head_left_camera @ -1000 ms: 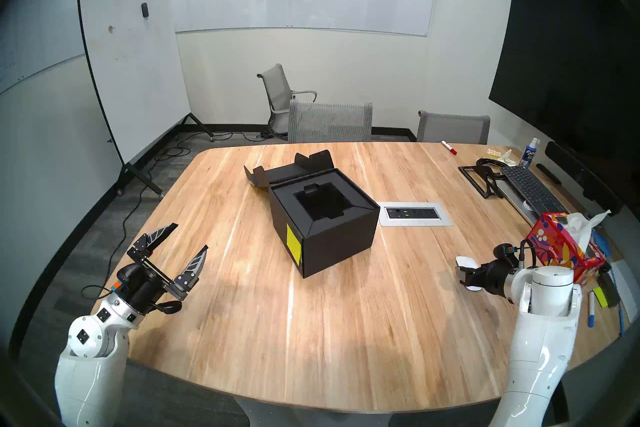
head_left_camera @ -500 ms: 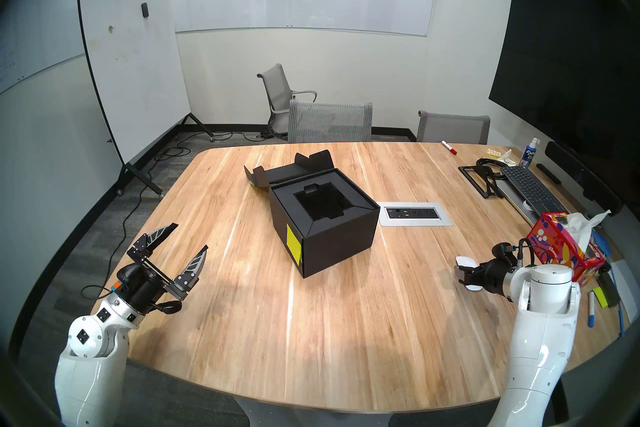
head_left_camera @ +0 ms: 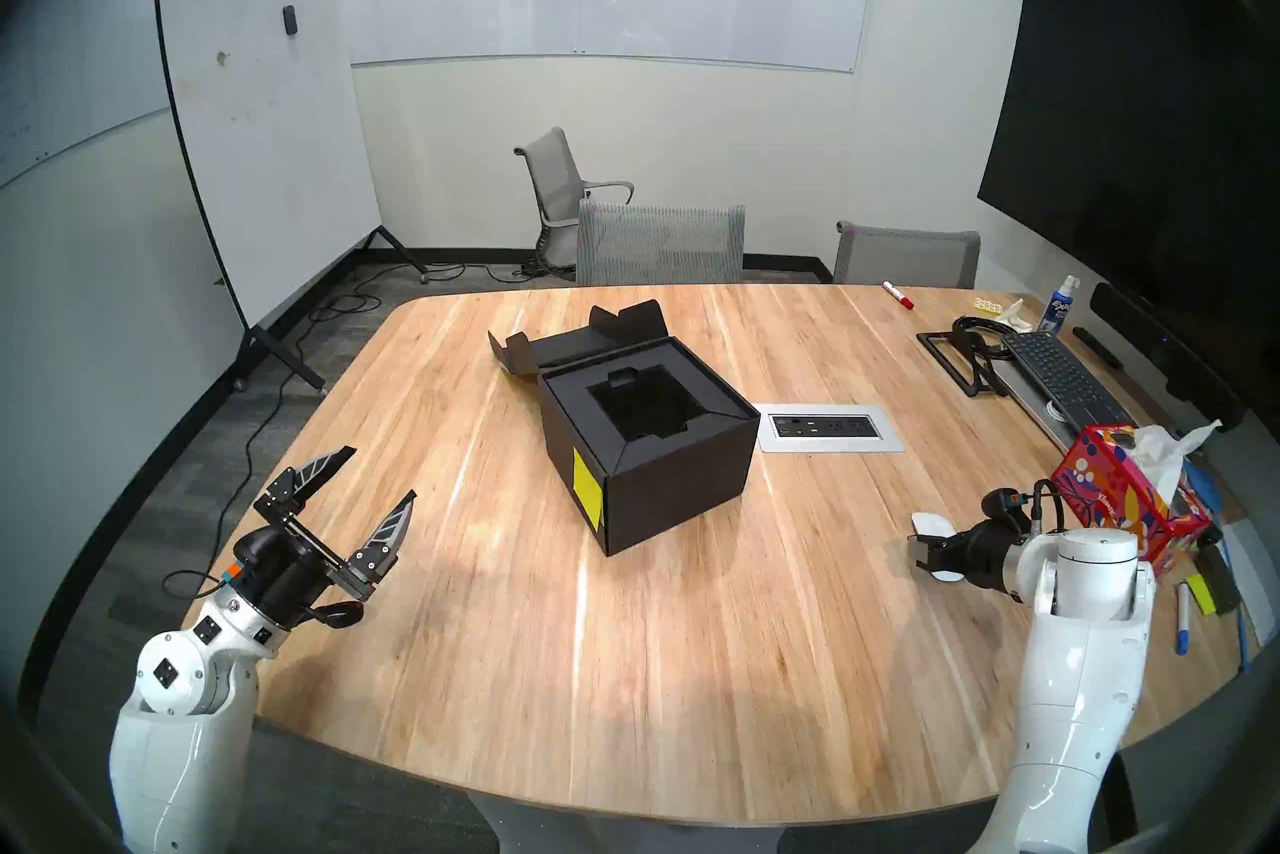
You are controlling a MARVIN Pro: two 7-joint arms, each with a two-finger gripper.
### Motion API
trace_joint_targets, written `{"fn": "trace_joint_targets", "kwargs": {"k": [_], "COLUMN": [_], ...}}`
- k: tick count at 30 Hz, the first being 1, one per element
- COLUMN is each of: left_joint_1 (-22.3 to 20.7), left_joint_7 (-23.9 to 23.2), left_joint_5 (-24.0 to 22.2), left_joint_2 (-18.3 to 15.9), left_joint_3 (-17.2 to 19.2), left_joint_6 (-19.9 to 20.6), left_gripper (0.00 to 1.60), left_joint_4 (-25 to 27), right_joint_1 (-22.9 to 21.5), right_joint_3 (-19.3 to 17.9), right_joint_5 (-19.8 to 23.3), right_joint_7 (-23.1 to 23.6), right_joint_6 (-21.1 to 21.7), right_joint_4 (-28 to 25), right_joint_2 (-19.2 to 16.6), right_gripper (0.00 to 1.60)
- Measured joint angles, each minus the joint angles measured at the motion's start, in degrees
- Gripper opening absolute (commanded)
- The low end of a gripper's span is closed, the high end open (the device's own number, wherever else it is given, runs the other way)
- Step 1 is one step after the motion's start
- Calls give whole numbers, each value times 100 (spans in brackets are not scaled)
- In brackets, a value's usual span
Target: Open the box and place the mouse inside
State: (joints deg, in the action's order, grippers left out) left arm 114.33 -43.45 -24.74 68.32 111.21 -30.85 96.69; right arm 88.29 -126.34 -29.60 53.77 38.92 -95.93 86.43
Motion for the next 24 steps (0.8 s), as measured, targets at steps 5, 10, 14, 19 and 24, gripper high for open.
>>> {"fn": "trace_joint_targets", "kwargs": {"k": [5, 10, 14, 19, 24], "left_joint_1": [0, 0, 0, 0, 0], "left_joint_7": [0, 0, 0, -1, -1], "left_joint_5": [0, 0, 0, 0, 0], "left_joint_2": [0, 0, 0, 0, 0], "left_joint_3": [0, 0, 0, 0, 0], "left_joint_6": [0, 0, 0, 0, 0], "left_gripper": [160, 160, 160, 160, 160], "left_joint_4": [0, 0, 0, 0, 0], "right_joint_1": [-53, -96, -114, -131, -145], "right_joint_3": [-14, -19, -20, -20, -18], "right_joint_5": [1, 2, 2, 2, -2], "right_joint_7": [-26, -25, 1, 51, 69], "right_joint_6": [-21, -27, -26, -3, 37], "right_joint_4": [37, 60, 64, 66, 80], "right_joint_2": [-34, -64, -83, -101, -103], "right_gripper": [160, 160, 160, 160, 160]}}
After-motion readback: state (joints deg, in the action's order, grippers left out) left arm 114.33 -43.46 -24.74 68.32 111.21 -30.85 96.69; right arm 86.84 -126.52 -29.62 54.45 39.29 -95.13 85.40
